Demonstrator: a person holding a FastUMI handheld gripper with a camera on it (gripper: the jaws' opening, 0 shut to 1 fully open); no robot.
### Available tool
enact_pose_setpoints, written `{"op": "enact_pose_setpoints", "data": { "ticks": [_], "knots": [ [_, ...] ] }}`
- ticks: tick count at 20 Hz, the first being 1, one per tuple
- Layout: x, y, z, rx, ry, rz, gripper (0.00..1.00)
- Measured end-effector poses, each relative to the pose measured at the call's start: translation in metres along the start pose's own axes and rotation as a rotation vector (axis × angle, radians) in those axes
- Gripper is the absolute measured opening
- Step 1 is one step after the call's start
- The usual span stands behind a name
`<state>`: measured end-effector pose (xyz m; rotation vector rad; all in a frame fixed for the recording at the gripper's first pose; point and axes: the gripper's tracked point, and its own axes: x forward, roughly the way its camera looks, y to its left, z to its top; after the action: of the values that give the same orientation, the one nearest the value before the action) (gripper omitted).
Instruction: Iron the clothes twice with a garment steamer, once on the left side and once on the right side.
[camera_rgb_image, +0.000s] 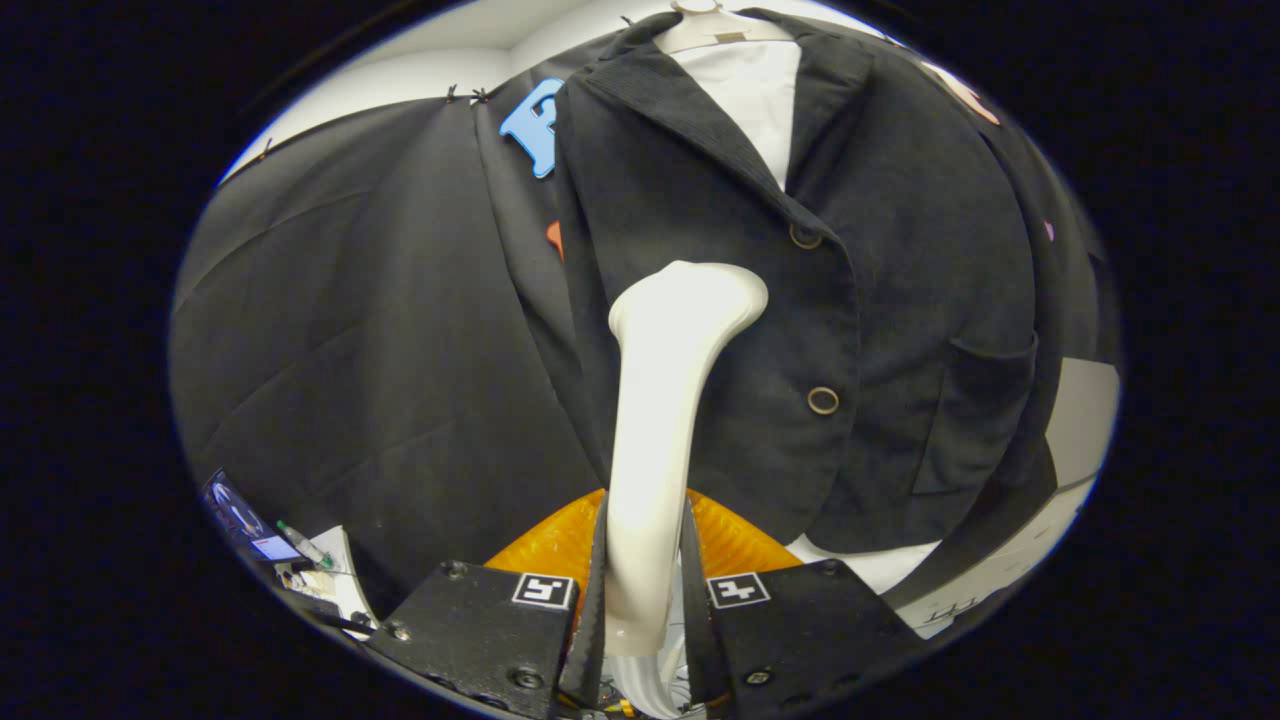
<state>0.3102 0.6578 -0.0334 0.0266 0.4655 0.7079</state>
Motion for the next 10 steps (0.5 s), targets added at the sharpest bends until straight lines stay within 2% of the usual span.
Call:
{"op": "enact_pose_setpoints", "data": {
  "ticks": [10],
  "knots": [
    [0.0077,-0.0059,0.0019,0.039,0.048,-0.003,0.36]
  ]
}}
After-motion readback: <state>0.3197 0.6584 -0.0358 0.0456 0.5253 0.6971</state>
